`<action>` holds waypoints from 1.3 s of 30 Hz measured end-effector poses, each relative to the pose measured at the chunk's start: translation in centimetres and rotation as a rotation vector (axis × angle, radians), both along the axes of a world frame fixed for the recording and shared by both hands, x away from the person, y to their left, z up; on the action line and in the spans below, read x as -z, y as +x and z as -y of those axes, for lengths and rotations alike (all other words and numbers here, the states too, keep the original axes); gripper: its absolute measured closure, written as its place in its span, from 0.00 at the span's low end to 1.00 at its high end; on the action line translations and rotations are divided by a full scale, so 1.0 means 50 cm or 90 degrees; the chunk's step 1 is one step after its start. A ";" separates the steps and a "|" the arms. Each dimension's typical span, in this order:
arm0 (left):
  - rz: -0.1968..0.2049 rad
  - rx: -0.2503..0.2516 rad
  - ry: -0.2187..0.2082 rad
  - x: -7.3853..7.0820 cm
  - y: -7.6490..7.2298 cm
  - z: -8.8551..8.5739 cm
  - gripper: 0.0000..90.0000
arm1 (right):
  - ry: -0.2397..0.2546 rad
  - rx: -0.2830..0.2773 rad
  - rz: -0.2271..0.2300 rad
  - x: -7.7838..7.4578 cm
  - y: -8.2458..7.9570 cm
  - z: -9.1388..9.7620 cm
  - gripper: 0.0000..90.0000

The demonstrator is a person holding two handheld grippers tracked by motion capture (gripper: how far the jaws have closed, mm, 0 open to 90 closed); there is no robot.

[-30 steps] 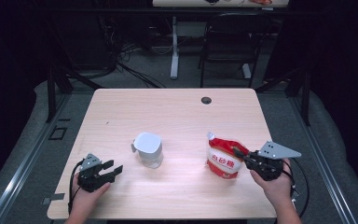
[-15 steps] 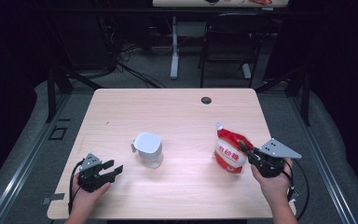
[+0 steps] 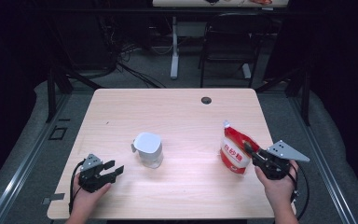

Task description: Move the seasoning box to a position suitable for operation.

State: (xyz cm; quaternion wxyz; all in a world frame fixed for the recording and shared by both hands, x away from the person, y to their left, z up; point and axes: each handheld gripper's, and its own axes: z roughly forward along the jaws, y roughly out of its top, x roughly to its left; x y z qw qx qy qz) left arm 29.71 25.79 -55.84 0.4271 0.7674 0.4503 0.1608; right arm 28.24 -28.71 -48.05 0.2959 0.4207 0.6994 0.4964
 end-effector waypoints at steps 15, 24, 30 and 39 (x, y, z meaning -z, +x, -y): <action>0.004 0.007 0.003 0.000 0.006 0.007 0.57 | 0.018 0.014 -0.022 -0.006 -0.010 0.014 0.71; 0.017 -0.003 -0.038 -0.013 0.025 0.019 0.57 | 0.028 0.016 -0.025 -0.001 -0.027 0.026 0.69; 0.037 -0.037 -0.011 -0.017 0.058 0.037 0.60 | 0.039 0.021 -0.029 0.004 -0.045 0.027 0.65; 0.044 -0.031 -0.013 -0.026 0.092 0.062 0.64 | 0.043 0.015 -0.038 0.013 -0.057 0.035 0.64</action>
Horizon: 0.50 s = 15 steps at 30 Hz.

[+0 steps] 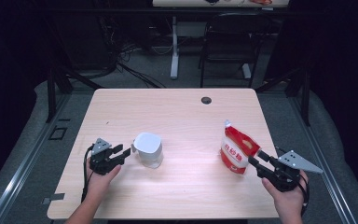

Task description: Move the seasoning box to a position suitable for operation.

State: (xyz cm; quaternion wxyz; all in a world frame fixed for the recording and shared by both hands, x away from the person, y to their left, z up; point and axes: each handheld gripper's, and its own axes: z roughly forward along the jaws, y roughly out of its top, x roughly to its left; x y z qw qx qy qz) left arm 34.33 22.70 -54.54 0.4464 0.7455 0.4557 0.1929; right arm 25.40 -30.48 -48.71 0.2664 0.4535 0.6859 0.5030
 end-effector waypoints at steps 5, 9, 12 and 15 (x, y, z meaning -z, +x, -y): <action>0.006 0.012 0.016 0.001 0.008 0.014 0.67 | 0.001 0.004 0.003 -0.001 -0.012 0.000 0.63; 0.002 0.018 0.029 0.012 0.021 0.023 0.71 | 0.004 0.010 0.004 0.000 -0.028 0.002 0.62; 0.002 0.015 0.045 0.017 0.027 0.030 0.78 | 0.004 0.013 0.003 0.001 -0.039 0.005 0.62; 0.001 0.014 0.045 0.019 0.030 0.035 0.84 | 0.004 0.015 0.004 0.001 -0.047 0.006 0.61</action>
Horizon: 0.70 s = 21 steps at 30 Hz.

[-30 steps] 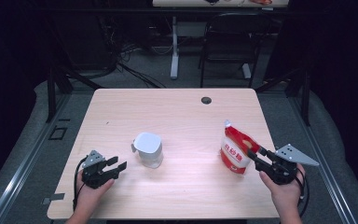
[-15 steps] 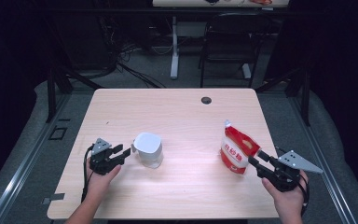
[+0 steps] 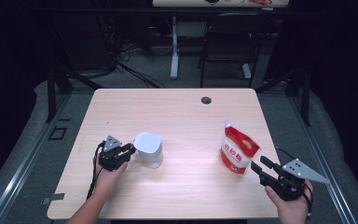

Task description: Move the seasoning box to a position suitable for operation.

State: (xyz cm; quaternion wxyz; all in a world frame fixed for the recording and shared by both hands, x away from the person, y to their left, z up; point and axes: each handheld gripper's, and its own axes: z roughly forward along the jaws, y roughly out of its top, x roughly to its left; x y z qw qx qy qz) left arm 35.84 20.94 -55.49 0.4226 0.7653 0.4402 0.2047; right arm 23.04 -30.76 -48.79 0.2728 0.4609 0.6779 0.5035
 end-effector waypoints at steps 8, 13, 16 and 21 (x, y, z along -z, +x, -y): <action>0.014 0.009 0.024 0.000 0.005 0.009 0.91 | 0.007 0.002 0.004 0.002 -0.029 0.003 0.61; 0.019 0.005 0.038 -0.001 0.002 0.014 0.92 | 0.006 -0.001 -0.003 0.010 -0.034 0.000 0.61; 0.019 0.002 0.043 -0.002 0.000 0.015 0.92 | -0.002 -0.009 -0.004 0.010 -0.035 -0.003 0.62; 0.015 -0.002 0.044 -0.003 -0.006 0.017 0.92 | -0.025 -0.028 0.011 0.003 -0.040 -0.015 0.65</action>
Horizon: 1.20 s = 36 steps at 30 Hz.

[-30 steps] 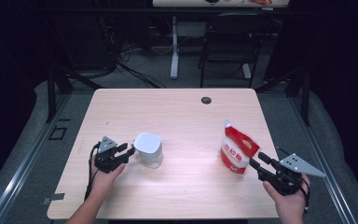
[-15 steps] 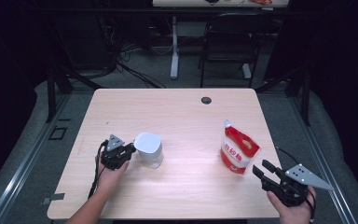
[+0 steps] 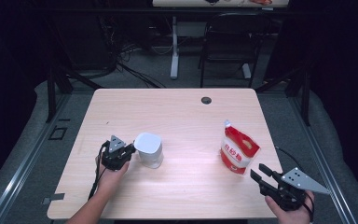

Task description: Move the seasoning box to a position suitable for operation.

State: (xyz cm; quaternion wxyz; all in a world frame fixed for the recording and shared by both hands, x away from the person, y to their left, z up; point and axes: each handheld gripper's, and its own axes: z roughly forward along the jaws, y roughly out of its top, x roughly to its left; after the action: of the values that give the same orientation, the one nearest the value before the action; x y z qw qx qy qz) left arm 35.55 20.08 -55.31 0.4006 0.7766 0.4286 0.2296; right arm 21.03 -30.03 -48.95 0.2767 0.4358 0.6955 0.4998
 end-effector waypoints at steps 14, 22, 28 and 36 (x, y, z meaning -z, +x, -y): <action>-0.011 0.038 -0.010 -0.002 -0.036 0.027 0.93 | -0.045 -0.088 0.020 -0.026 0.047 -0.088 0.68; -0.017 0.065 -0.013 -0.003 -0.054 0.038 0.93 | -0.049 -0.123 0.031 -0.031 0.096 -0.158 0.65; -0.018 0.087 -0.015 -0.003 -0.065 0.057 0.92 | -0.066 -0.143 0.017 -0.029 0.124 -0.202 0.64; -0.016 0.111 -0.008 -0.005 -0.082 0.084 0.93 | -0.078 -0.153 0.015 -0.015 0.143 -0.246 0.69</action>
State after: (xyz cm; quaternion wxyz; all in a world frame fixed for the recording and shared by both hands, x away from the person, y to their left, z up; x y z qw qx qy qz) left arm 31.47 15.88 -55.08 0.4187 0.8110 0.3660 0.1814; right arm 28.19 -17.71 -48.19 0.2491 0.3254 0.7686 0.4912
